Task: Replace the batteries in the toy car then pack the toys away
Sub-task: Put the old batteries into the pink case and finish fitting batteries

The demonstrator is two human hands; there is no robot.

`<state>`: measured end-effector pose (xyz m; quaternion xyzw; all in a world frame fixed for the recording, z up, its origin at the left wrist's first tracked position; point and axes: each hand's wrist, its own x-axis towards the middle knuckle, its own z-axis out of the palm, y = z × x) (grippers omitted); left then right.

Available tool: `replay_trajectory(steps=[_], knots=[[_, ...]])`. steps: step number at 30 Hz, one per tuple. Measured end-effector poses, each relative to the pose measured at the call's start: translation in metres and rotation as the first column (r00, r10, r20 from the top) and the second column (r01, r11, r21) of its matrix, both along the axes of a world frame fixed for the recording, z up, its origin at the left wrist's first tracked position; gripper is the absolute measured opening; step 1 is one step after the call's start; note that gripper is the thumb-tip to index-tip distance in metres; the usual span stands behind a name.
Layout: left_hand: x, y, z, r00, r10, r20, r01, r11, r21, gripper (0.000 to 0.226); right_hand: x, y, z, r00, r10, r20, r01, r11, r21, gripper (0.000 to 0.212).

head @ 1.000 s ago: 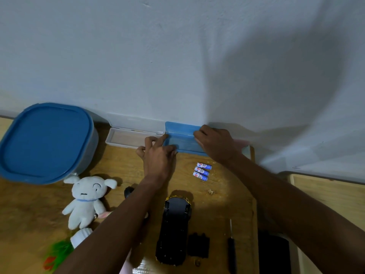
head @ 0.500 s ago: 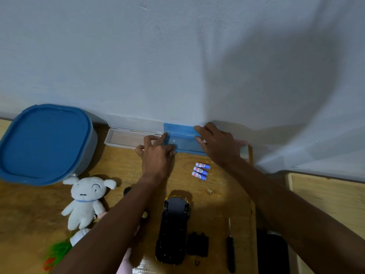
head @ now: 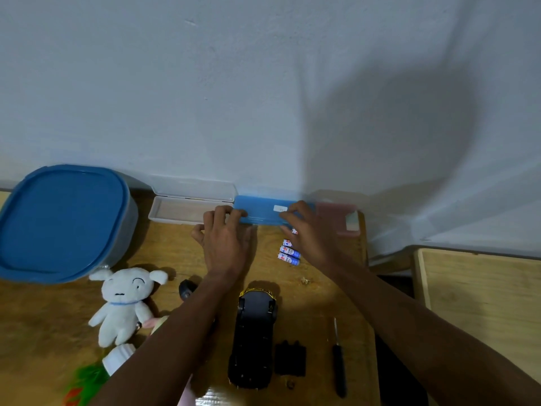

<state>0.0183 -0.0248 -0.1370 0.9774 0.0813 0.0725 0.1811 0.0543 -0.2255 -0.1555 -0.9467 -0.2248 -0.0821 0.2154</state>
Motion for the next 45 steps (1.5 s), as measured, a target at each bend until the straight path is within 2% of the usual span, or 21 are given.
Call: replay_trajectory(steps=[4,8,12,14,16,19,22,24,26,29,32,33,36,39,41,43,45], knots=[[0.007,-0.006,-0.001,0.989,-0.143,-0.044,0.145,0.988,0.049,0.032,-0.001,-0.001,0.000,0.997,-0.015,-0.080,0.012,0.999,-0.034,0.027],[0.011,-0.012,-0.002,0.991,-0.125,-0.041,0.127,0.991,0.046,0.033,0.004,-0.001,0.000,0.991,-0.005,-0.137,-0.002,0.999,-0.050,0.018],[0.016,-0.018,-0.003,0.994,-0.099,-0.054,0.103,0.991,0.081,0.019,0.007,-0.002,0.006,0.979,0.012,-0.205,-0.017,1.000,-0.026,0.016],[0.017,-0.028,-0.001,0.991,-0.130,-0.017,0.131,0.990,0.059,0.017,0.006,-0.011,0.011,0.980,-0.011,-0.198,0.013,1.000,0.009,0.022],[0.017,-0.045,0.002,0.986,-0.168,0.016,0.168,0.986,0.021,0.021,0.003,-0.028,0.017,0.979,-0.107,-0.175,0.118,0.992,0.054,0.027],[0.016,-0.078,0.010,0.972,-0.231,-0.027,0.232,0.973,0.007,0.028,-0.002,-0.059,0.020,0.948,-0.257,-0.186,0.268,0.963,0.039,0.027],[0.014,-0.109,0.015,0.962,-0.257,-0.090,0.261,0.965,0.029,0.033,-0.002,-0.090,0.024,0.902,-0.245,-0.356,0.263,0.965,0.003,0.045],[0.014,-0.124,0.012,0.964,-0.249,-0.094,0.254,0.966,0.043,0.034,-0.002,-0.103,0.032,0.873,-0.218,-0.437,0.190,0.976,-0.106,0.055],[0.015,-0.132,0.007,0.965,-0.244,-0.098,0.249,0.968,0.036,0.032,-0.001,-0.107,0.033,0.901,-0.170,-0.398,0.087,0.972,-0.219,0.050],[0.018,-0.140,-0.001,0.965,-0.218,-0.149,0.221,0.975,0.004,0.038,0.001,-0.104,0.029,0.948,-0.115,-0.297,0.015,0.948,-0.319,0.036],[0.019,-0.145,-0.004,0.967,-0.195,-0.162,0.193,0.981,-0.029,0.038,0.004,-0.105,0.024,0.954,-0.081,-0.289,-0.027,0.936,-0.350,0.043],[0.020,-0.145,-0.004,0.968,-0.193,-0.158,0.190,0.981,-0.037,0.037,0.004,-0.105,0.022,0.956,-0.045,-0.291,-0.059,0.938,-0.341,0.043],[0.023,-0.145,-0.006,0.969,-0.190,-0.159,0.185,0.982,-0.045,0.033,0.005,-0.104,0.025,0.965,0.029,-0.262,-0.110,0.947,-0.303,0.026],[0.026,-0.144,-0.007,0.968,-0.189,-0.164,0.184,0.982,-0.048,0.031,0.015,-0.104,0.037,0.973,-0.018,-0.232,-0.027,0.982,-0.189,0.038],[0.025,-0.142,-0.008,0.963,-0.207,-0.170,0.204,0.978,-0.040,0.028,0.023,-0.111,0.042,0.976,-0.029,-0.217,0.010,0.996,-0.091,0.035],[0.024,-0.139,-0.010,0.956,-0.237,-0.174,0.241,0.971,0.001,0.024,0.027,-0.118,0.045,0.993,-0.040,-0.114,0.040,0.999,0.000,0.019],[0.023,-0.136,-0.010,0.944,-0.267,-0.192,0.284,0.957,0.065,0.019,0.029,-0.119,0.045,0.991,-0.098,0.089,0.098,0.995,0.005,0.008]])
